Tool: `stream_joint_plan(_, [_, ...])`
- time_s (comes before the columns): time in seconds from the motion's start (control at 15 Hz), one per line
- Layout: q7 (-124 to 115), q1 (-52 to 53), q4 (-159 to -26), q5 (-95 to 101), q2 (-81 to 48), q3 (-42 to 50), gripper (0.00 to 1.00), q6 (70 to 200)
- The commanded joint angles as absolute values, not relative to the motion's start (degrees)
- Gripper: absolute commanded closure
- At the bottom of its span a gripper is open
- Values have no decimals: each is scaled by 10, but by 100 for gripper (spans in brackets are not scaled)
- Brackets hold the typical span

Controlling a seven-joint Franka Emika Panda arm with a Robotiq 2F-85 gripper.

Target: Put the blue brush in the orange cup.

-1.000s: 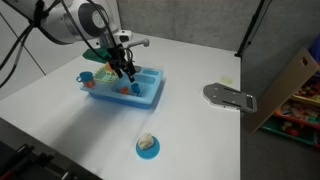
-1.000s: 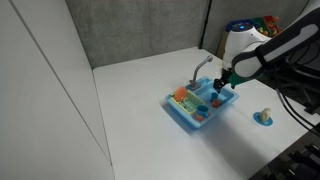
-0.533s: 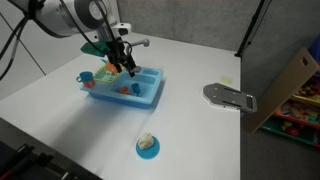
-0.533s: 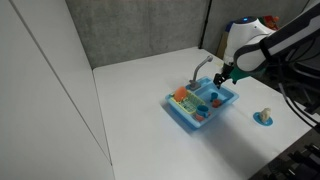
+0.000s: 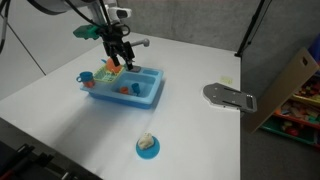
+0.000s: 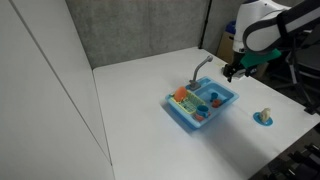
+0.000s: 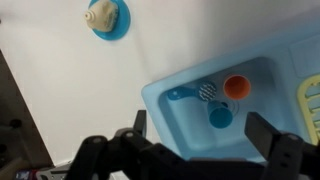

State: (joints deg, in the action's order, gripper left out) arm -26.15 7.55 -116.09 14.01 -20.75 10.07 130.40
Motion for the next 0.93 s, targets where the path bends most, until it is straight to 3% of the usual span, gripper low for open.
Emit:
stream_joint_plan(0.0, [-204, 42, -1161, 106, -150, 78, 0, 1226])
stream_joint_plan(0.87, [-62, 4, -1164, 34, 7, 35, 0, 1055])
